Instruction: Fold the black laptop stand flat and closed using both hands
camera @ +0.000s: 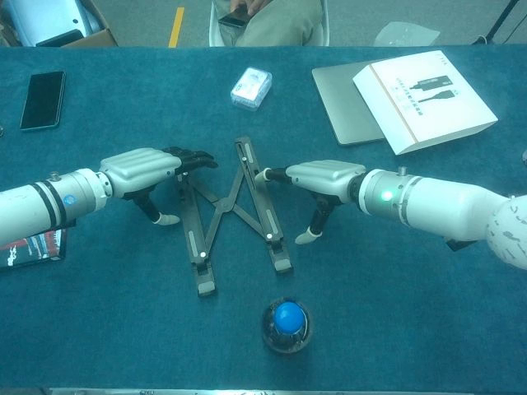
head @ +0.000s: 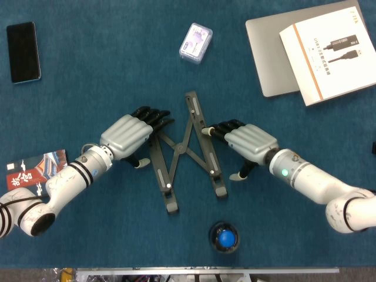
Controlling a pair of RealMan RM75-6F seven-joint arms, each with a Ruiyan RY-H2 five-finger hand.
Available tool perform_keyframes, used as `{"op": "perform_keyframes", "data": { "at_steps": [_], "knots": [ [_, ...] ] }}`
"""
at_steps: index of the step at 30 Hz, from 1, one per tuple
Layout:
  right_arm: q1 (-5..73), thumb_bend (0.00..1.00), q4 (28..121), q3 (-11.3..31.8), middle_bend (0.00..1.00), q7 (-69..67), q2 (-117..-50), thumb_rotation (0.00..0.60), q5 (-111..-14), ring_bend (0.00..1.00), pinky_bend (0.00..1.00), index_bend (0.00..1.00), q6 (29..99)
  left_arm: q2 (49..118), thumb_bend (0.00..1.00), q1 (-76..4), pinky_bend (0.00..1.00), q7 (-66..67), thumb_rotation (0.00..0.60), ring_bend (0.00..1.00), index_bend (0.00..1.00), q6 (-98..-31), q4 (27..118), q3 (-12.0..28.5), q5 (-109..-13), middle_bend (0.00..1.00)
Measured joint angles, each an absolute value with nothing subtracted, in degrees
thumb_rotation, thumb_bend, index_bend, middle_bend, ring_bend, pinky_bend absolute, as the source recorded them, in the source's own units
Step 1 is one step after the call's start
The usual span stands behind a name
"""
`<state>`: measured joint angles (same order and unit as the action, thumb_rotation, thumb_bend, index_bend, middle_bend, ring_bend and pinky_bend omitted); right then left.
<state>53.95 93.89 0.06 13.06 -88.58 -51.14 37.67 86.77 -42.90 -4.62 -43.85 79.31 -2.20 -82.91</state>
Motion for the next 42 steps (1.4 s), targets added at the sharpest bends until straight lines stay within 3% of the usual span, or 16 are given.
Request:
{"op": "perform_keyframes", "data": {
  "at_steps": [42],
  "knots": [
    [53.7,0.12,89.9,3.3,0.04,8.3,-94.1,0.6,-55.1,0.0,0.02,0.0,36.6,85.6,0.25,-43.0,0.0,-7.2,0.6,0.0,0.0,-42.5,82.9,-1.6,-81.5,0.0]
  ]
}}
